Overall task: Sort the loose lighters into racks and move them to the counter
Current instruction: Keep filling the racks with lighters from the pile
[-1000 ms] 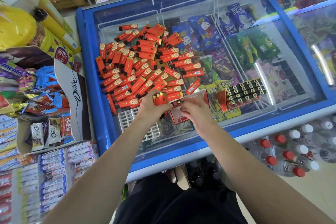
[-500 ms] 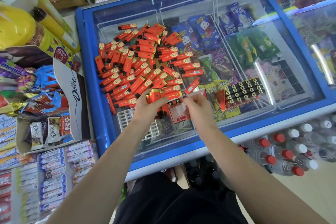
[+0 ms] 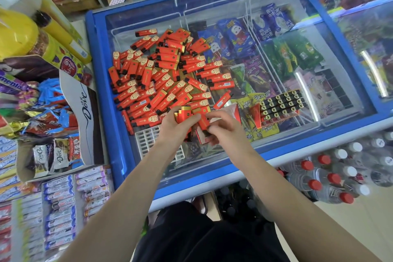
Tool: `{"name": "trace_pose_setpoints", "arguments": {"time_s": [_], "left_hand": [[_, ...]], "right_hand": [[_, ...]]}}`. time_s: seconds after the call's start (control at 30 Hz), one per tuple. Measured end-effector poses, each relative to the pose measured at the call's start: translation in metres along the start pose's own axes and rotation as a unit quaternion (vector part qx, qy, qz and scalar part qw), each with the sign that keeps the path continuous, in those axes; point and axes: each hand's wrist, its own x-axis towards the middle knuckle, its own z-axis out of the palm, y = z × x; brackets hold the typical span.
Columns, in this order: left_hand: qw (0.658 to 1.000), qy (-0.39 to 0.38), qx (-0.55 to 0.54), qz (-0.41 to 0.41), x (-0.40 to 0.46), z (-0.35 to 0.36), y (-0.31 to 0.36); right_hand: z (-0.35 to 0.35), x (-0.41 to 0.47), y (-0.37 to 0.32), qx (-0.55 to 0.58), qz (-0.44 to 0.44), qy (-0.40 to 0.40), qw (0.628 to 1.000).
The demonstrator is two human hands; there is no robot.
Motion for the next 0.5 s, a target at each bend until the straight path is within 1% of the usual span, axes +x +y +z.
{"name": "trace_pose_setpoints", "arguments": {"time_s": [0.1,0.2,0.4,0.5], "left_hand": [[1.0,0.001,0.009,-0.009,0.006,-0.002,-0.002],[0.999,0.009,0.044,-0.012,0.012,-0.003,-0.006],[0.993,0.018,0.119,-0.008,0.02,-0.003,-0.014],[0.992,0.024,0.124,-0.008,0.022,-0.003,-0.016]], "right_hand": [[-0.017,0.003,0.002,0.036,0.012,0.085,0.996],[-0.034,0.01,0.004,0.022,0.024,0.144,0.989],[-0.044,0.023,0.009,-0.047,0.029,0.191,0.98],[-0.038,0.029,0.007,-0.096,0.019,0.182,0.978]]}}
